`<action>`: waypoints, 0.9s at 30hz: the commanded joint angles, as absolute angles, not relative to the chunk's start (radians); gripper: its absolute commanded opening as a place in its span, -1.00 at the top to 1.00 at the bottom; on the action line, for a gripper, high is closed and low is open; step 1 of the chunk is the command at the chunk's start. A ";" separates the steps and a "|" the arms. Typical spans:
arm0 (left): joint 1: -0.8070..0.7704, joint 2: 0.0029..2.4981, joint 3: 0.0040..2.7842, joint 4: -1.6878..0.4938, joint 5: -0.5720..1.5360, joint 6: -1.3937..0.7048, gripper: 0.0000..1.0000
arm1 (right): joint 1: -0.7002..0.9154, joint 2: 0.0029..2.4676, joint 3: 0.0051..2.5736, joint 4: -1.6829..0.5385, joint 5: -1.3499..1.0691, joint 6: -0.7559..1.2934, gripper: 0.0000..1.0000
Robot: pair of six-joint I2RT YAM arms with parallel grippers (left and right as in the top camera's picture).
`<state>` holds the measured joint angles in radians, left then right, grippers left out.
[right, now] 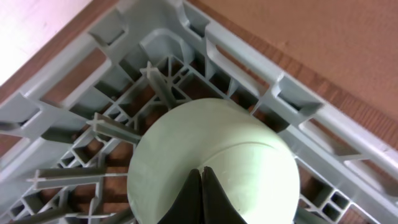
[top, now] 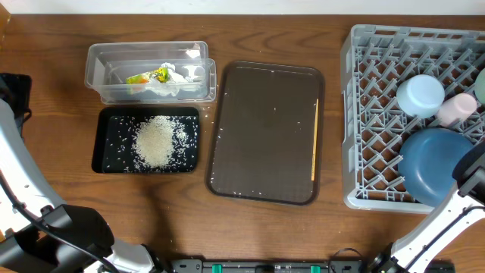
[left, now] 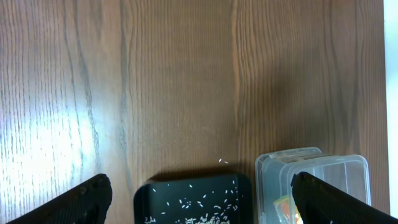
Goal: Sort waste into correct bins and load items into the dishwasher rack
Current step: 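Lower the light green bowl into the rack's back right corner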
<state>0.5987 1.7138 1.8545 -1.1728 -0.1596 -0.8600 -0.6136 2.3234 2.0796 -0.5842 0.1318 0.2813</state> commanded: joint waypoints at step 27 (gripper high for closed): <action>0.601 1.719 1.853 -1.177 -0.165 -0.854 -0.89 | -0.558 2.304 2.080 -0.601 -0.405 0.245 0.97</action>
